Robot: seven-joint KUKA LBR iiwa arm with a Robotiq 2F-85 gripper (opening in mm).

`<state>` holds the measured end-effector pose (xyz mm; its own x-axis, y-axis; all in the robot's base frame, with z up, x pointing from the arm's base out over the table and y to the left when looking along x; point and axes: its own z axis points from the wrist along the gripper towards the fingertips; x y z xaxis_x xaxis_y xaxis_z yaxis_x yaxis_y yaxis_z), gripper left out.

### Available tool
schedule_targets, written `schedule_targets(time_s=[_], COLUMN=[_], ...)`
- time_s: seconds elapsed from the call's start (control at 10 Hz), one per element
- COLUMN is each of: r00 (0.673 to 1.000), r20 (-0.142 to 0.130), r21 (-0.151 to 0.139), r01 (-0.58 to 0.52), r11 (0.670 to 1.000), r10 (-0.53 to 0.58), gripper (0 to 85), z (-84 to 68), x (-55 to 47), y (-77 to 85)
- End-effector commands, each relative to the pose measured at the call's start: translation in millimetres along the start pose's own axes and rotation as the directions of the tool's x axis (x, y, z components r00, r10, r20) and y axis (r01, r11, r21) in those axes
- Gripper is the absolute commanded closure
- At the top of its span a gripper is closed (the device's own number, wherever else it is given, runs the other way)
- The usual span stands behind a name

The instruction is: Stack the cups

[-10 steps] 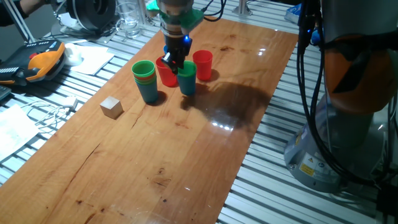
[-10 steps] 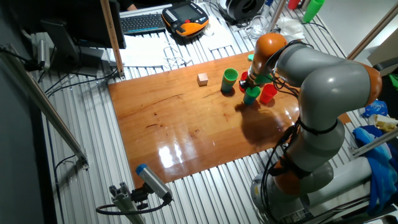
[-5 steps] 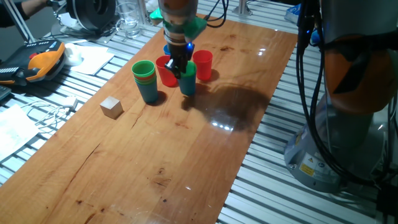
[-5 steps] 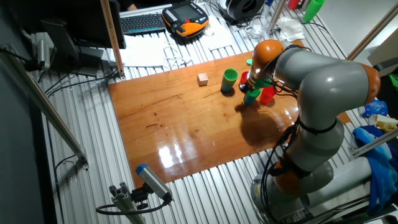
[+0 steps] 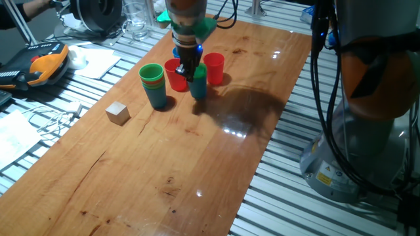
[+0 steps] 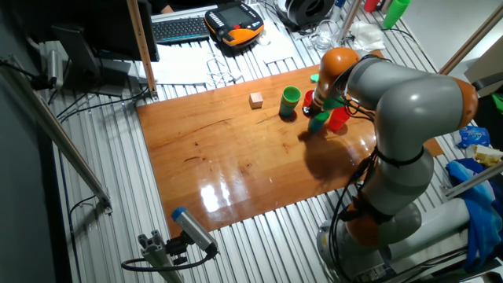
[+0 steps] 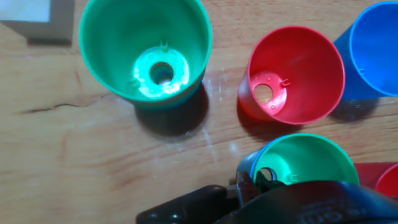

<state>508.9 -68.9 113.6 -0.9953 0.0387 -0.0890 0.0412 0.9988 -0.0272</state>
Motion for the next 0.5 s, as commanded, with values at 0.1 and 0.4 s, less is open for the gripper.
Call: schedule_targets(time_s=[0.1, 0.4], r00=[1.0, 0.998], r20=[-0.029, -0.055], r21=[-0.036, 0.001], r01=[-0.007, 0.023], r11=[0.999, 1.0], r10=[0.006, -0.023], gripper=[85.0, 85.0], z=[-20.8, -58.4], x=[-5.4, -4.0], y=[1.3, -3.6])
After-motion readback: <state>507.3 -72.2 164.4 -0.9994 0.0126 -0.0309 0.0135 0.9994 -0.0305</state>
